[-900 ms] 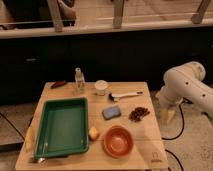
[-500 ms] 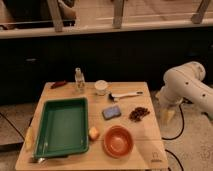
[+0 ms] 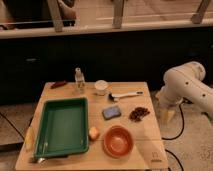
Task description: Wipe tray with sponge
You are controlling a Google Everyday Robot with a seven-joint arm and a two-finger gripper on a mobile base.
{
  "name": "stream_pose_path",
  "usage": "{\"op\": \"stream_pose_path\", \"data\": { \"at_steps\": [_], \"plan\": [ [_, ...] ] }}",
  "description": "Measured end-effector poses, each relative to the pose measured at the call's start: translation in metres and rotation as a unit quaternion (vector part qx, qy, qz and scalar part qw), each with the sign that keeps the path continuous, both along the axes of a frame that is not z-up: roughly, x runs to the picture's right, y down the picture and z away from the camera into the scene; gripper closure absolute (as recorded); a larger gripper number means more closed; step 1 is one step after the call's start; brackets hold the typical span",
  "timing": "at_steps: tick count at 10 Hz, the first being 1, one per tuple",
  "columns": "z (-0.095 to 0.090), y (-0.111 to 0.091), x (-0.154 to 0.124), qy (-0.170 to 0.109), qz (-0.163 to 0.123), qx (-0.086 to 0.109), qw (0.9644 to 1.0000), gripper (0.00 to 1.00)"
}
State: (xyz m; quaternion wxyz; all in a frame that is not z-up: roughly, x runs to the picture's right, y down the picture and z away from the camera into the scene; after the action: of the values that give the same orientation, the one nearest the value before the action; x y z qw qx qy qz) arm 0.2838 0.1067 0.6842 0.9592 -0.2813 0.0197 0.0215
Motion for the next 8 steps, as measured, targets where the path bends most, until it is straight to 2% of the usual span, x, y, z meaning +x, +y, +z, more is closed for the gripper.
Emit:
{"op": "stream_pose_path", "data": {
  "at_steps": [6, 8],
  "plan": [
    [0.003, 0.000, -0.004, -0.001, -0.002, 0.002, 1.0000, 0.20],
    [0.015, -0.001, -0.033, -0.012, -0.011, 0.006, 0.9998, 0.20]
  ]
}}
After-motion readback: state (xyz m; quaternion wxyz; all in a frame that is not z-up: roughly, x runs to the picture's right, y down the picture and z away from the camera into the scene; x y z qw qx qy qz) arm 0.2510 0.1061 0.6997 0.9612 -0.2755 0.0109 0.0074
